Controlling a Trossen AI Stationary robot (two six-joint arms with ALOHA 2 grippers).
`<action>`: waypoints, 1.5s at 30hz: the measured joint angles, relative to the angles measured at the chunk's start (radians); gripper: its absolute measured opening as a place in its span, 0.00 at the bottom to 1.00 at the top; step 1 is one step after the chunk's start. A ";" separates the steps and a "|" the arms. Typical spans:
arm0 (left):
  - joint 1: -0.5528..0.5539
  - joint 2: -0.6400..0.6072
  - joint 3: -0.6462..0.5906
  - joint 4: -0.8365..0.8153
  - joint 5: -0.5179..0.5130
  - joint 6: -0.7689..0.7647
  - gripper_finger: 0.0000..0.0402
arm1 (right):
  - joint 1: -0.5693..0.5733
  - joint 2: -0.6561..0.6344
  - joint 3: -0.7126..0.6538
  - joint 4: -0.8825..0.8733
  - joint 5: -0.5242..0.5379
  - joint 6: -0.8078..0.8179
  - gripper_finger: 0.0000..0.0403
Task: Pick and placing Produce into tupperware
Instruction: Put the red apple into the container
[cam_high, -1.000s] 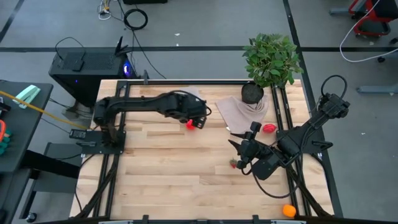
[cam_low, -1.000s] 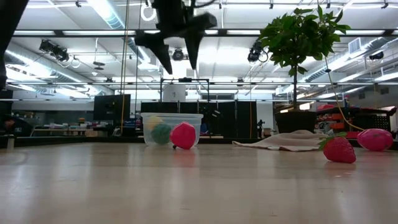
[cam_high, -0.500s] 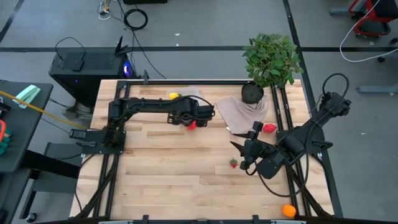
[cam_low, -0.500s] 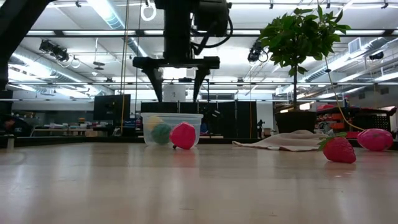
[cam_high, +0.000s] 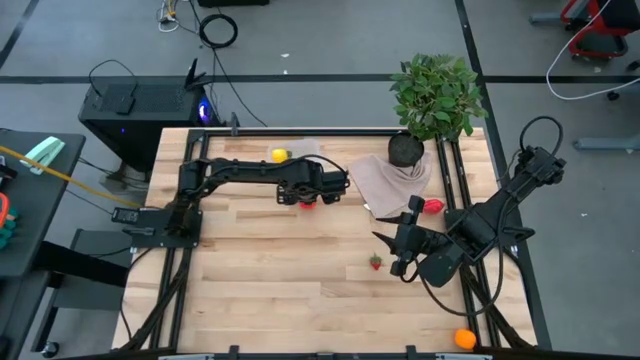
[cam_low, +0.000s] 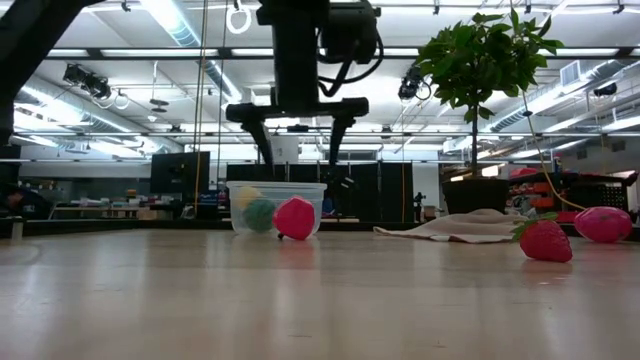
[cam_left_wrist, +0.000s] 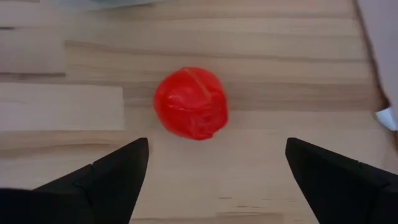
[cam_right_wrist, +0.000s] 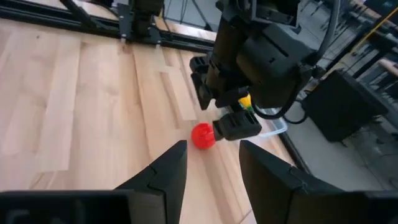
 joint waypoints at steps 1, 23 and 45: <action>-0.001 0.003 0.000 0.003 0.000 -0.002 0.96 | 0.005 0.000 0.000 0.000 -0.003 0.002 0.38; 0.034 0.035 0.000 -0.017 0.014 -0.071 0.96 | -0.004 0.019 -0.019 -0.075 -0.140 0.091 0.38; 0.021 0.101 0.001 0.009 -0.028 -0.080 0.96 | -0.005 0.020 -0.032 -0.072 -0.195 0.106 0.38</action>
